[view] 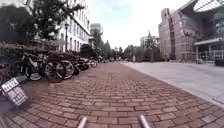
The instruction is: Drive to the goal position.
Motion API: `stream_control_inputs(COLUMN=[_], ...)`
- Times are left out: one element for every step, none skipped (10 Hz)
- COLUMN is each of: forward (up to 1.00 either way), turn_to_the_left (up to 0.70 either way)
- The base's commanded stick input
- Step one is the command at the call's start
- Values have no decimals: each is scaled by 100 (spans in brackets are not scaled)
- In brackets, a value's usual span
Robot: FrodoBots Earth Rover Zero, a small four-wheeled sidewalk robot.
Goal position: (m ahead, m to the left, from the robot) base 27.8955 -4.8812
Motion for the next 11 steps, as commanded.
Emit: stream_control_inputs(forward=[70, 70, 70, 70, 70, 70, 70, 70, 70, 70, 70], turn_to_the_left=[0, 0, 0, 0, 0, 0, 0, 0, 0, 0, 6])
